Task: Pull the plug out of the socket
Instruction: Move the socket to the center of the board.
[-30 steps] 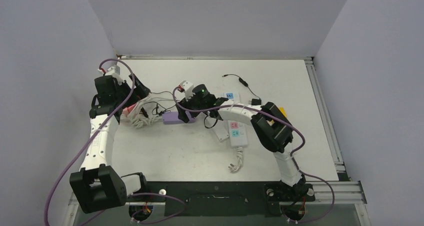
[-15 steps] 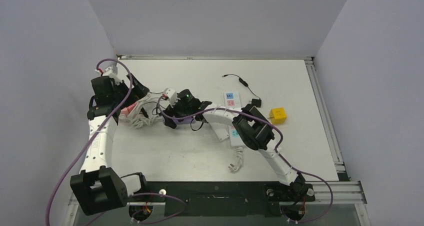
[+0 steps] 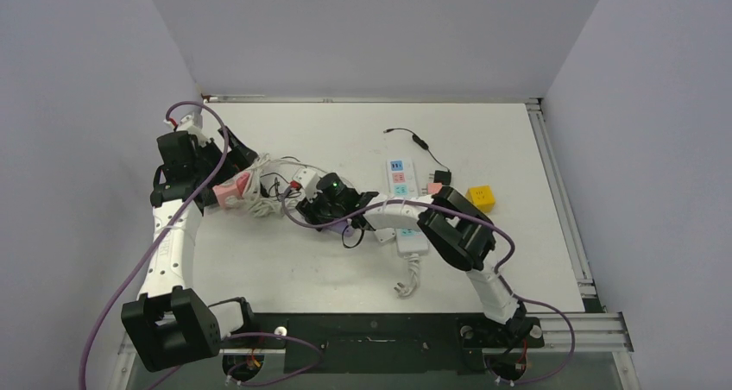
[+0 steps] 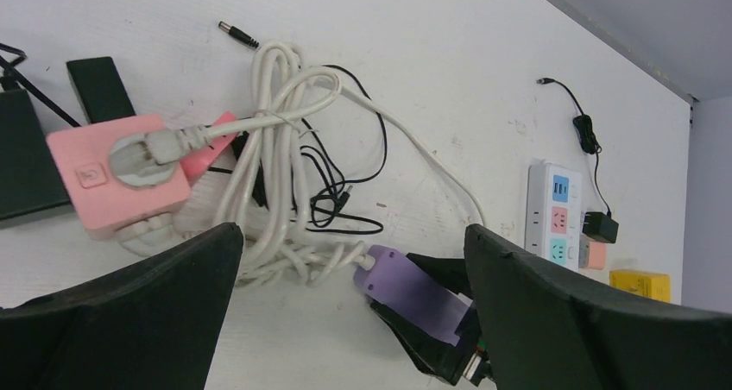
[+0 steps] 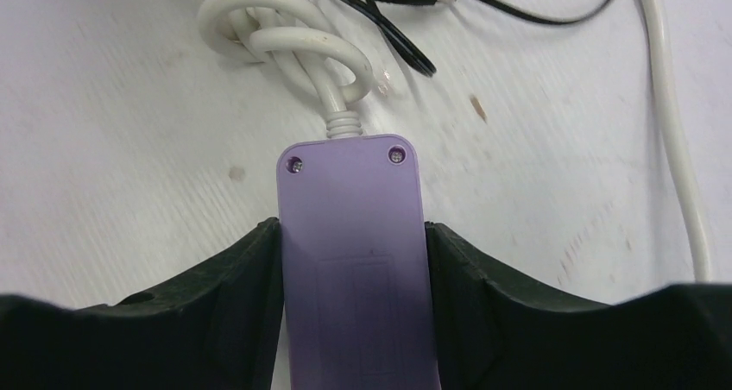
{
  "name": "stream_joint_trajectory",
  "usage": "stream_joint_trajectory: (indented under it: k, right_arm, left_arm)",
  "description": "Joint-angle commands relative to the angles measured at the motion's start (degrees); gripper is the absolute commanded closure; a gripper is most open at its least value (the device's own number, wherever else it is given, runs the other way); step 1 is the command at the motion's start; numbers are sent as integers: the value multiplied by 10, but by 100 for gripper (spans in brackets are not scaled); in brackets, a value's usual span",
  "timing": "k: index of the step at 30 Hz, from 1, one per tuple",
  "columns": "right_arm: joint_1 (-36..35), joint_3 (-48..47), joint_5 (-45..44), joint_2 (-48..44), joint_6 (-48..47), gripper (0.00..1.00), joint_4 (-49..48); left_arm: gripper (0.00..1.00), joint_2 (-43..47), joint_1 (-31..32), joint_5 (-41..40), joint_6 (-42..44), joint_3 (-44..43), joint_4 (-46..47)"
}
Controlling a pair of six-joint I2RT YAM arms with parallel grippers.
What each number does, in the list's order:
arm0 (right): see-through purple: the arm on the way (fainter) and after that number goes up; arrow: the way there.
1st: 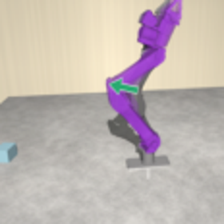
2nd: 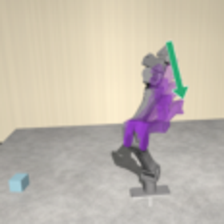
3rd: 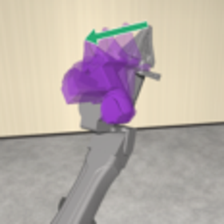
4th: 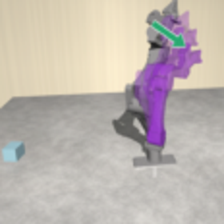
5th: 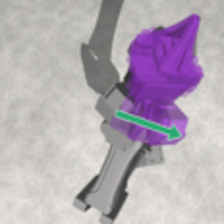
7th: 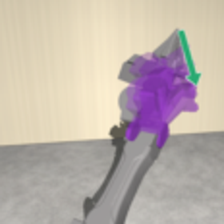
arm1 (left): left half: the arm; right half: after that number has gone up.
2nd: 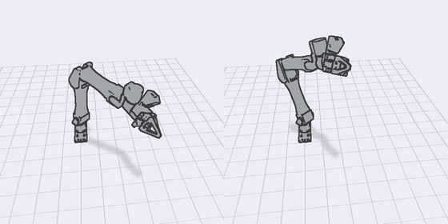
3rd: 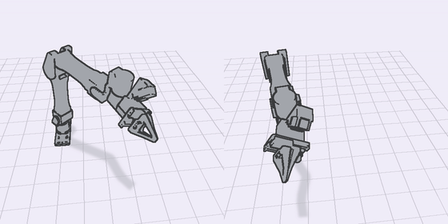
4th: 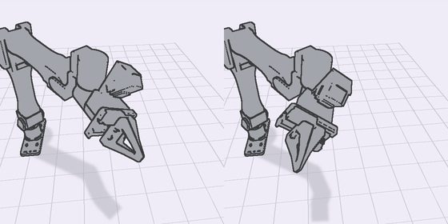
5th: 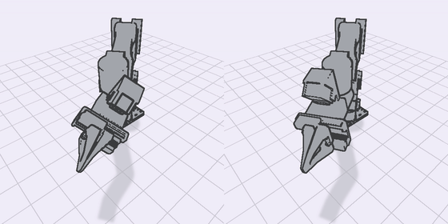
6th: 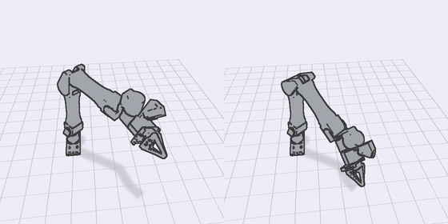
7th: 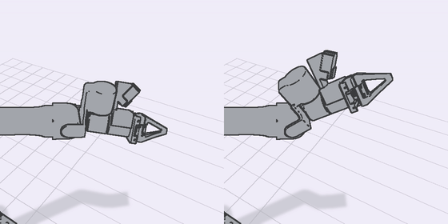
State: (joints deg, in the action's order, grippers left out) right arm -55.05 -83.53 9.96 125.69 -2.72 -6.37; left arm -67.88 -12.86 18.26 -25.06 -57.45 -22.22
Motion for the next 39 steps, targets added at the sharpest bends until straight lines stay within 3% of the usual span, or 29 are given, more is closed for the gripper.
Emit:
stream_joint_trajectory:
  k: [1, 12, 25, 27, 30, 34, 39]
  right_arm:
    - [24, 77, -84, -99, 26, 77, 12]
    - [45, 294, -141, -316, 129, 77, 61]
    - [58, 409, -174, -478, 207, 75, 168]
    - [62, 412, -160, -490, 208, 64, 168]
    - [66, 401, -140, -493, 197, 41, 157]
    - [85, 356, -106, -476, 174, 19, 133]
    - [115, 265, -22, -413, 163, 8, 98]
  left_arm:
    - [1, 1, -2, 5, 0, 4, 30]
    - [1, -25, 47, -15, 19, -4, 12]
    - [2, -44, 55, 16, 11, 0, 10]
    - [2, -45, 54, 24, 10, 5, 8]
    - [2, -40, 52, 33, 11, 29, 1]
    - [2, -19, 47, 36, 13, 64, -4]
    - [3, -14, 37, 42, 8, 75, -2]
